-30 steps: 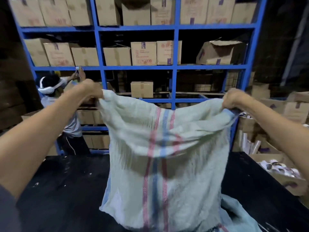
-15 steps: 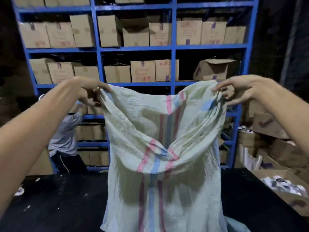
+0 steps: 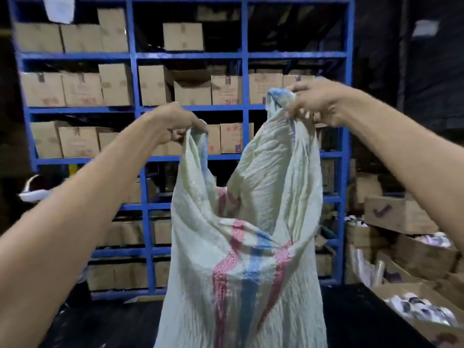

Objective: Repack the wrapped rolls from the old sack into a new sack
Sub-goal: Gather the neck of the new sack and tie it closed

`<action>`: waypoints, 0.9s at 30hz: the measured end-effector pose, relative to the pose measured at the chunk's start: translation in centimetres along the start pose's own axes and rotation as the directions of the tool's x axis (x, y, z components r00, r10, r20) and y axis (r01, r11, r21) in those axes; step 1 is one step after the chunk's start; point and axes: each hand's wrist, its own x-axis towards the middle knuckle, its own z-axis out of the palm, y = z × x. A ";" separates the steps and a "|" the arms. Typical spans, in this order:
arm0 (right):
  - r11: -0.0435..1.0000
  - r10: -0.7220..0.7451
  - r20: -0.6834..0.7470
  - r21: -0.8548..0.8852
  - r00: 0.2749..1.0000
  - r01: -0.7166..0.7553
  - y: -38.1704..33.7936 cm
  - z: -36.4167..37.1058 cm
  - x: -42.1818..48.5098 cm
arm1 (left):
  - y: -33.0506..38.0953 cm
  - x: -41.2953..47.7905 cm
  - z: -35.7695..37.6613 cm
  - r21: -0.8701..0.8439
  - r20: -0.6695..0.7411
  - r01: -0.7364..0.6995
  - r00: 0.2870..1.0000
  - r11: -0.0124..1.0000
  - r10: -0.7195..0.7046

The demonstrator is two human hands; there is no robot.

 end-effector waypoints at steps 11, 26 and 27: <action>0.955 -0.135 0.162 -0.240 0.978 0.172 0.4 2.6 -3.8 | -6.0 2.8 9.7 0.170 0.189 -0.047 0.982 0.984 0.014; 0.742 0.370 0.468 0.371 0.802 -0.559 5.4 4.6 -5.4 | -6.3 -0.6 5.3 -0.470 0.492 0.137 0.861 0.872 0.130; 0.668 0.327 0.490 0.485 0.808 -0.565 4.2 4.8 -4.4 | -6.0 -1.5 5.7 -0.443 0.560 0.066 0.799 0.894 0.218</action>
